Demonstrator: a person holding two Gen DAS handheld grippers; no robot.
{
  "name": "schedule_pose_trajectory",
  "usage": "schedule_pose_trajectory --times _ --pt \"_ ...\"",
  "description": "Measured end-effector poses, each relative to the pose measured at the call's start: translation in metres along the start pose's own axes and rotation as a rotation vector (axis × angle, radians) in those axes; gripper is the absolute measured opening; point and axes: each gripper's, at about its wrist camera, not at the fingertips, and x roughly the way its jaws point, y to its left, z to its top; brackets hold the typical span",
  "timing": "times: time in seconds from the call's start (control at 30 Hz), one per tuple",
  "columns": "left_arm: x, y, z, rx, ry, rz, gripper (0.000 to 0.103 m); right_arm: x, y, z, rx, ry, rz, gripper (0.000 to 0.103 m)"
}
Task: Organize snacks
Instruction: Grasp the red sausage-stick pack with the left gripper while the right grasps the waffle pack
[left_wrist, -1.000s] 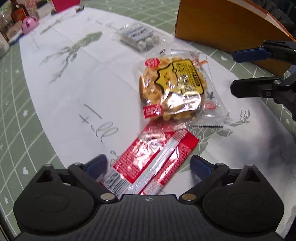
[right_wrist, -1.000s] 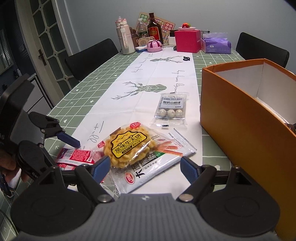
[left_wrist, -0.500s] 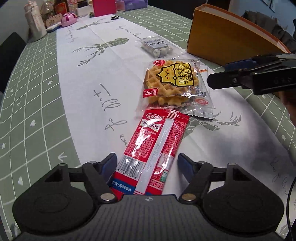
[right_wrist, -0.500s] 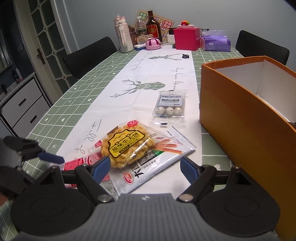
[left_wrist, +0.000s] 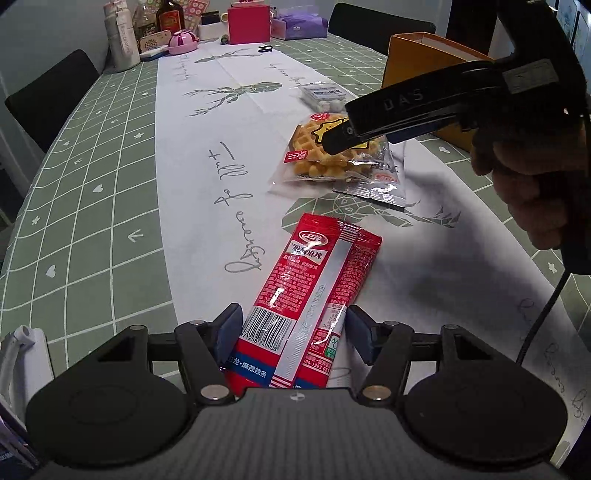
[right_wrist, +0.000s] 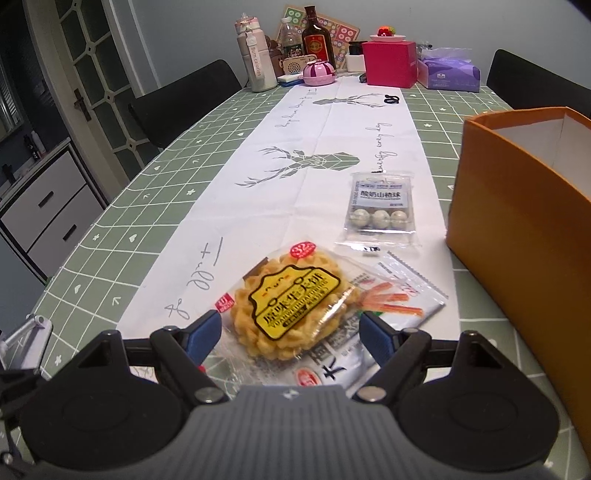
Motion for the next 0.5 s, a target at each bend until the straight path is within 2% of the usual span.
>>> schedule_pose_trajectory --times 0.07,0.13,0.27,0.33,0.5 --pt "-0.002 -0.001 -0.002 -0.008 -0.004 0.006 0.072 0.006 0.004 0.000 -0.034 0.000 -0.035 0.064" --pt "-0.003 -0.002 -0.004 -0.013 -0.006 0.011 0.072 0.007 0.003 0.000 -0.041 -0.004 -0.016 0.047" --pt "-0.005 -0.004 -0.006 -0.020 -0.012 0.016 0.072 -0.003 0.001 -0.003 -0.072 -0.007 -0.003 0.027" --pt "-0.006 -0.005 -0.007 -0.023 -0.012 0.019 0.072 -0.010 -0.003 -0.005 -0.076 -0.001 0.017 0.009" --pt "-0.009 -0.008 -0.010 -0.030 -0.014 0.022 0.072 -0.034 -0.023 -0.023 -0.089 0.027 0.036 0.001"
